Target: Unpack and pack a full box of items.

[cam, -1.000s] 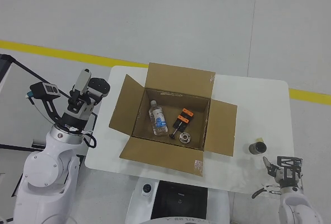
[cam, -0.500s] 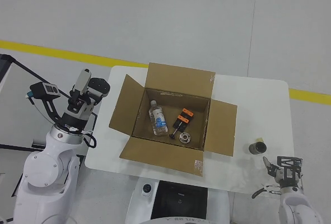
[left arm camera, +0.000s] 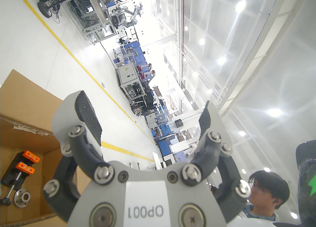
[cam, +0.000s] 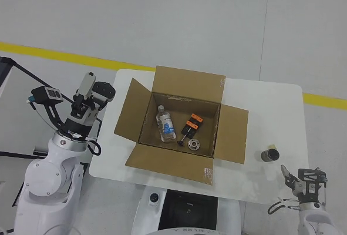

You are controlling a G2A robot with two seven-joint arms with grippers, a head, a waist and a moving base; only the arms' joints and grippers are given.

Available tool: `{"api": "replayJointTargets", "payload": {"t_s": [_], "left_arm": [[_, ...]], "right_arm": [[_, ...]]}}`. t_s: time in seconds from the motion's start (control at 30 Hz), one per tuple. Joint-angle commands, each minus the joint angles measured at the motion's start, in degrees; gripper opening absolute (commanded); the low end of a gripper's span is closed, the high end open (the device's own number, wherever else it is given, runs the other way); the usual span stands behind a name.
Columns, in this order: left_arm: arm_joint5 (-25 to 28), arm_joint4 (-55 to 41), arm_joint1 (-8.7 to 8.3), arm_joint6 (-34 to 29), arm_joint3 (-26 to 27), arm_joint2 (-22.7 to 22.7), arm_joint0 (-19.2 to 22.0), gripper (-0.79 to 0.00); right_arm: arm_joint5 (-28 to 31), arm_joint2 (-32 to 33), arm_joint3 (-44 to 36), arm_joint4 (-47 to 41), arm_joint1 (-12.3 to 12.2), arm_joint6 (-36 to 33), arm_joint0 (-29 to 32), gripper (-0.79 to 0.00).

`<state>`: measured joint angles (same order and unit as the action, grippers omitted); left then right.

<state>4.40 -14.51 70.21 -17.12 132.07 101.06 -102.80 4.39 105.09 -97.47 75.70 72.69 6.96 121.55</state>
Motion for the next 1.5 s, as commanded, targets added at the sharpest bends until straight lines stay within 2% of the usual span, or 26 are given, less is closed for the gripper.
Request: {"api": "replayJointTargets", "payload": {"t_s": [0.0, 0.03, 0.07, 0.37, 0.47, 0.53, 0.6, 1.2, 1.3, 1.37, 1.47], "left_arm": [[0.0, 0.0, 0.0, 0.0, 0.0, 0.0, 0.0, 0.0], [0.0, 0.0, 0.0, 0.0, 0.0, 0.0, 0.0, 0.0], [0.0, 0.0, 0.0, 0.0, 0.0, 0.0, 0.0, 0.0], [0.0, 0.0, 0.0, 0.0, 0.0, 0.0, 0.0, 0.0], [0.0, 0.0, 0.0, 0.0, 0.0, 0.0, 0.0, 0.0], [0.0, 0.0, 0.0, 0.0, 0.0, 0.0, 0.0, 0.0], [0.0, 0.0, 0.0, 0.0, 0.0, 0.0, 0.0, 0.0], [0.0, 0.0, 0.0, 0.0, 0.0, 0.0, 0.0, 0.0], [0.0, 0.0, 0.0, 0.0, 0.0, 0.0, 0.0, 0.0], [0.0, 0.0, 0.0, 0.0, 0.0, 0.0, 0.0, 0.0], [0.0, 0.0, 0.0, 0.0, 0.0, 0.0, 0.0, 0.0]], "right_arm": [[-0.2, -0.6, 1.2, 0.2, 0.0, -0.5, -1.3, -0.089], [-0.2, -1.0, 2.0, 0.5, 0.1, -0.7, -2.1, -0.062], [-0.3, -1.3, 2.4, 1.0, 0.0, -0.9, -2.6, 0.0], [-0.6, -1.5, 4.0, 1.2, 0.1, -1.9, -3.9, 0.0], [-1.1, -2.2, 5.6, 1.6, 0.1, -2.0, -5.7, -0.142], [-1.3, -2.4, 6.6, 1.8, 0.1, -1.9, -6.7, -0.16], [-1.4, -2.4, 7.4, 2.0, 0.1, -1.8, -7.5, -0.212], [-1.8, -5.8, 13.9, 4.9, 0.3, -2.4, -14.8, -0.209], [-2.4, -6.0, 14.1, 5.0, 0.3, -2.4, -15.1, -0.256], [-2.7, -6.1, 14.2, 5.1, 0.3, -2.2, -15.1, -0.329], [-2.5, -5.9, 14.0, 5.0, 0.3, -1.6, -14.8, -0.394]]}}
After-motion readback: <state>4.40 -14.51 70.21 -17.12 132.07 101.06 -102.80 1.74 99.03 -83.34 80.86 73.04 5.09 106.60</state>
